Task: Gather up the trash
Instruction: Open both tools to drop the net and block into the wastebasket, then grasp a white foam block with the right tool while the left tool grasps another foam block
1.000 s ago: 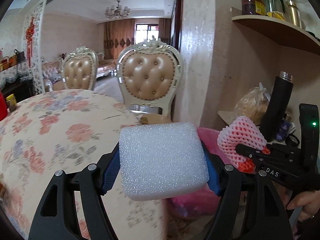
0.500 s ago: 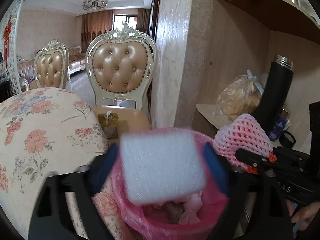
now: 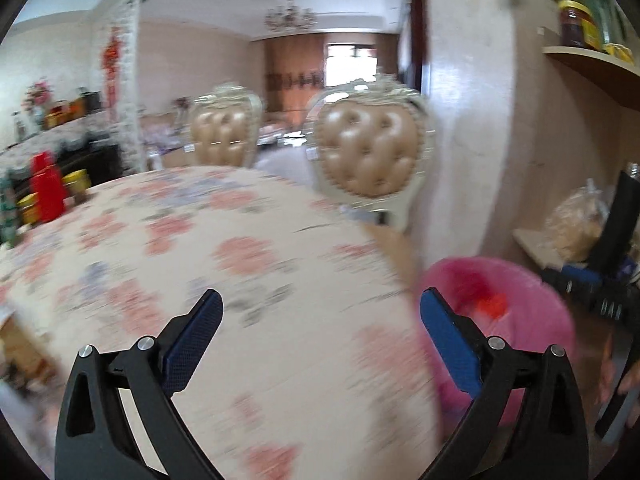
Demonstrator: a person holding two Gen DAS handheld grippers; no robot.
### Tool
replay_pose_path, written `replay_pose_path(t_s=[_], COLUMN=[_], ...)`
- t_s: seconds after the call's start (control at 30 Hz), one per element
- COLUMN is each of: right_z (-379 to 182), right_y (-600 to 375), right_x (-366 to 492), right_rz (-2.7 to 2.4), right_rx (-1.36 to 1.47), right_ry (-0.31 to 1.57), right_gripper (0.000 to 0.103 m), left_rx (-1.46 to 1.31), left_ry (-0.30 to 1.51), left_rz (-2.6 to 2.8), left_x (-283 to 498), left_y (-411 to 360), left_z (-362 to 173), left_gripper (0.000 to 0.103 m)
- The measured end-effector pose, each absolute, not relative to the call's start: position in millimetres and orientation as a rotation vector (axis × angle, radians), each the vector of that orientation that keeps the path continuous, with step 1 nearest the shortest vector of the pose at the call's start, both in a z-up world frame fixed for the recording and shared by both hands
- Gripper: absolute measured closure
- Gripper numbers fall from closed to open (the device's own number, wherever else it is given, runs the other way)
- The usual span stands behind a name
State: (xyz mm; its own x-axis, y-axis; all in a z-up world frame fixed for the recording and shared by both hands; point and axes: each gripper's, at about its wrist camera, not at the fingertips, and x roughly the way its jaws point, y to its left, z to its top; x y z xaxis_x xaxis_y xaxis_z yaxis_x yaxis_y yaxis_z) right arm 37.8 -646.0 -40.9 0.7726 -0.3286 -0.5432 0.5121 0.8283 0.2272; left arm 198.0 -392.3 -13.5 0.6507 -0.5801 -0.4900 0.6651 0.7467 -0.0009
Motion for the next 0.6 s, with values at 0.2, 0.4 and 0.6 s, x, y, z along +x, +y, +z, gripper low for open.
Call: replay_pose_path(t_s=[0.2, 0.4, 0.6], right_z=[-26, -23, -23], right_y=[-553, -433, -334], right_x=[107, 151, 183], right_rz=[-0.180, 0.062, 0.191], right_rx=[0.277, 0.192, 0.139], right_ry=[0.527, 0.546, 0.582], right_gripper=[0.026, 0.026, 0.026], left_rx=[0.138, 0.135, 0.072], left_ry=[0.516, 0.534, 0.538], left_rz=[-0.467, -0.243, -0.079], left_x=[186, 169, 164], left_y=[-265, -152, -53], left_z=[-17, -24, -27], left_gripper=[0.009, 0.009, 0.009])
